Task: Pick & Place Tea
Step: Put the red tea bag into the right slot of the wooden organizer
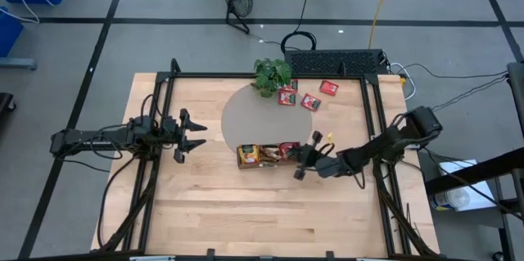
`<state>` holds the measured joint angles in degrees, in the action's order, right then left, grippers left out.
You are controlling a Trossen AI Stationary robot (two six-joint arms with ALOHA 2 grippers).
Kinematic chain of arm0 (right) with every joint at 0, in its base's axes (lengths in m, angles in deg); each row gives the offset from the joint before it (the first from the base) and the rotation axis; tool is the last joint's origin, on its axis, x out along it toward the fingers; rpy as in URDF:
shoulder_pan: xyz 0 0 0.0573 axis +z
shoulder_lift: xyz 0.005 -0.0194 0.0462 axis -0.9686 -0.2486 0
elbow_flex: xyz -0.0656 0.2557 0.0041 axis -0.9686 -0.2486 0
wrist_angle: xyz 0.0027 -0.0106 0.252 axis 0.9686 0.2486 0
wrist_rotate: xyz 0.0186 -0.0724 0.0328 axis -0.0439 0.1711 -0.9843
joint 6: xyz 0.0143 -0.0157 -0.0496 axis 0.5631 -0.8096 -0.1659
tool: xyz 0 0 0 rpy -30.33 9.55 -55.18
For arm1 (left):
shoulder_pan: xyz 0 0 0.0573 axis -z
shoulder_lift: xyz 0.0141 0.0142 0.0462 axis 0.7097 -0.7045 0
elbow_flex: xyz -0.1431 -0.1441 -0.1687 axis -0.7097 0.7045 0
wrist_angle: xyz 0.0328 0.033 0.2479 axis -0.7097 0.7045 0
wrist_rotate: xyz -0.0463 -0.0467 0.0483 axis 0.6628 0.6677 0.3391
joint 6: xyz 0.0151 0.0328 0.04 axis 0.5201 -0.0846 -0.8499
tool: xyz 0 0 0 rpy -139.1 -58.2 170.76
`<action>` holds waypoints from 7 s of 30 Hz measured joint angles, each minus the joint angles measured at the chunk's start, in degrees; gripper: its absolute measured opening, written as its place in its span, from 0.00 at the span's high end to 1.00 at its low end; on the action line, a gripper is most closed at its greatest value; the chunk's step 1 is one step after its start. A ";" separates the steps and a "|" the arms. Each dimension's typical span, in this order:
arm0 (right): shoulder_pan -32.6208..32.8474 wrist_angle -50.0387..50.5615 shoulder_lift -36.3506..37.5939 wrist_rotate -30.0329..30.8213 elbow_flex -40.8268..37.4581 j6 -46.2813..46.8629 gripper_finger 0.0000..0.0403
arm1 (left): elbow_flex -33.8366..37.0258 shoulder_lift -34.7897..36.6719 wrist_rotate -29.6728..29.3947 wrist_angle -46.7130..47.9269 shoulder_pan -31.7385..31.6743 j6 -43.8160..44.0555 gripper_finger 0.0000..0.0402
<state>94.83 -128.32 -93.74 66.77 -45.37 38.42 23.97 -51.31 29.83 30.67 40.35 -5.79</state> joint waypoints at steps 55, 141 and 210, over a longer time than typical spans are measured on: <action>0.43 -9.95 -0.84 -5.13 0.09 -10.23 0.73 | 0.00 0.01 0.00 0.00 0.00 -0.01 0.47; -13.33 106.73 -11.92 -40.37 58.51 -18.37 1.00 | 0.00 0.01 0.00 0.00 0.02 0.01 0.47; -14.36 96.45 -8.36 -39.45 46.12 -16.64 1.00 | 0.00 0.01 0.00 0.00 0.01 0.01 0.47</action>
<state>80.47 -31.87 -102.10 27.33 0.75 21.78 23.97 -51.30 29.83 30.67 40.36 -5.78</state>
